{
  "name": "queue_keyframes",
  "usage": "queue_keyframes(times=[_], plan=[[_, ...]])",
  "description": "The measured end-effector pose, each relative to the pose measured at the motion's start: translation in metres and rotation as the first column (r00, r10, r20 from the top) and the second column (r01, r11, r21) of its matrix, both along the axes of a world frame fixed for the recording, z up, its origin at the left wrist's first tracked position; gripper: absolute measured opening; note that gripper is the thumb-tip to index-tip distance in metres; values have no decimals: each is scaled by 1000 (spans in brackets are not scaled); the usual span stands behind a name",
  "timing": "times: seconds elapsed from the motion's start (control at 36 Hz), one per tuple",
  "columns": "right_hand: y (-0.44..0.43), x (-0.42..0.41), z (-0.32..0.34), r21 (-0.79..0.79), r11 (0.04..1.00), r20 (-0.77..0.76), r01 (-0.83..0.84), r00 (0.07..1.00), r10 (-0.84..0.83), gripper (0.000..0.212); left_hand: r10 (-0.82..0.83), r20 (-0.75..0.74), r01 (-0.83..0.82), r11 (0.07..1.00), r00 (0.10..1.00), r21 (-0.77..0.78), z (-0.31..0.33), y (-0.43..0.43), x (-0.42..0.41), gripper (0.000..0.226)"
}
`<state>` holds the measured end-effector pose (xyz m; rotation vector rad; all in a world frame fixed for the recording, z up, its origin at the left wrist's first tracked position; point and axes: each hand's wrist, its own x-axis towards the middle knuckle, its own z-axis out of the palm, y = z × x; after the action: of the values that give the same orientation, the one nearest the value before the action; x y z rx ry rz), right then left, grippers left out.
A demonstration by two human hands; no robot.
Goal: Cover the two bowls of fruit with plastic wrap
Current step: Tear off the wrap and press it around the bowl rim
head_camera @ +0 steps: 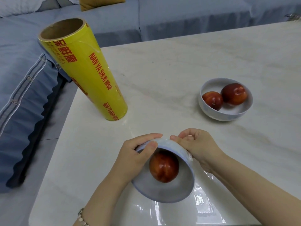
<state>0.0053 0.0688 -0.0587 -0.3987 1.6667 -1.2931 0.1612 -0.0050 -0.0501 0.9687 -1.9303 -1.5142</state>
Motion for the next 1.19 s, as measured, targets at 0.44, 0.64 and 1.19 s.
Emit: queue_keyframes(times=[0.44,0.64,1.19], plan=[[33,-25,36,-100,985,-414,-140,906,87,10,31,31,-32,999,999,24,1,2,1,19],[37,4,20,-26,906,-356,-422,851,386,51,79,17,-80,996,997,39,1,1,0,20],[48,-8,15,-260,948,61,-181,977,203,25,345,62,-342,860,937,379,-11,28,-19,44]])
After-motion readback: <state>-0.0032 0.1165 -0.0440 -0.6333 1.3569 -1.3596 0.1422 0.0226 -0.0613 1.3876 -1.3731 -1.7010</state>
